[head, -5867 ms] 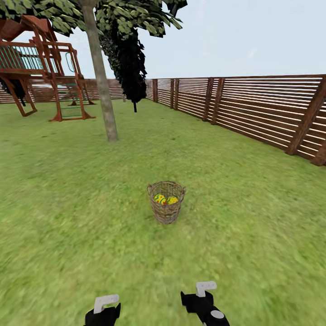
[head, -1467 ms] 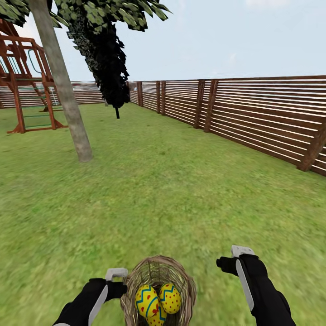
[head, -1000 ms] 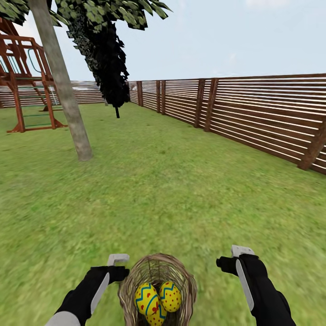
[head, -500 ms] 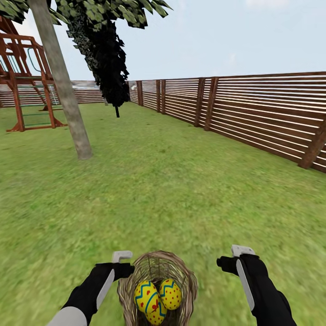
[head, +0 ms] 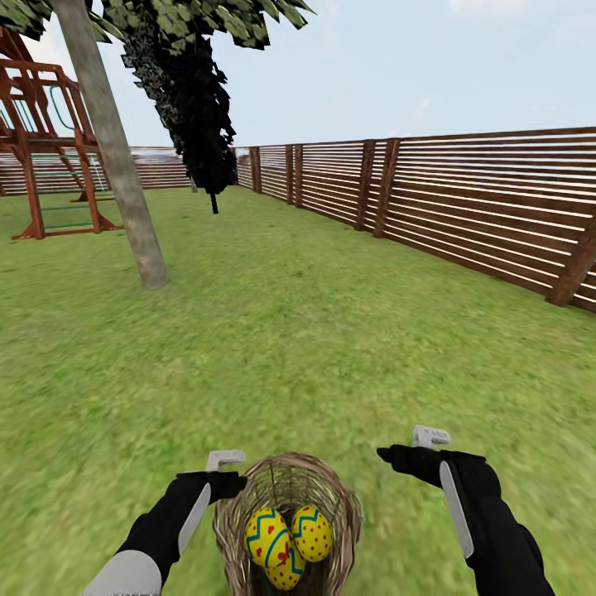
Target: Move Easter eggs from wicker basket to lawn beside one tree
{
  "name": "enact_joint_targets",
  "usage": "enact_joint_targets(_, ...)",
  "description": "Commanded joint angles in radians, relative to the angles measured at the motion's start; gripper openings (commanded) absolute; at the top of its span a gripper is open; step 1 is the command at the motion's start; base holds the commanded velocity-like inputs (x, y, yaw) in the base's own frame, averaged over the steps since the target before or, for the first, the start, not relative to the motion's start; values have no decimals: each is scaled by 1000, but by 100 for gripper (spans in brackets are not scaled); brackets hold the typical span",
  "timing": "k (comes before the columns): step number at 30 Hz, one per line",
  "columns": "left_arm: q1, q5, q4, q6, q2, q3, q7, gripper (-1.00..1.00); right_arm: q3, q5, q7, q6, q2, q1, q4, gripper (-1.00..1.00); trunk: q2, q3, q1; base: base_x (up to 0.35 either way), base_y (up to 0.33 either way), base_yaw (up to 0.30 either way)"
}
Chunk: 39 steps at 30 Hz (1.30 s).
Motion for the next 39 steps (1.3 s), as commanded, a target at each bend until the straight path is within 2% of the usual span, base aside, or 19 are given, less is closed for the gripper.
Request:
enact_joint_targets(1,-4,5,-1,5,1,1,1,100,-3,2,28,4,1,-1,-1,100,-8,-4,4,0,0,0)
enact_joint_targets(5,-9,4,0,5,3,1,3,100,-7,0,133,1,-2,0,-3,100,-36,-17,19,0,0,0)
enact_joint_targets(9,-10,3,0,4,5,2,3,100,-8,0,169,0,0,-1,0,100,-64,-29,35,0,0,0)
enact_joint_targets(18,-10,3,36,2,8,2,3,100,-7,0,174,0,2,0,2,100,-127,-57,69,0,0,0)
enact_joint_targets(23,-10,5,97,-4,7,3,3,100,-7,0,175,0,1,0,1,100,-162,-73,88,0,0,0)
enact_joint_targets(27,-10,6,136,-67,7,3,3,100,-6,1,175,0,1,0,0,100,-190,-86,104,0,0,0)
enact_joint_targets(31,-10,6,139,-90,5,4,4,100,-6,2,175,0,0,0,-1,100,-218,-98,119,0,0,0)
enact_joint_targets(39,-11,5,132,-94,6,5,5,100,-5,2,175,0,0,0,-2,100,-274,-123,150,0,0,0)
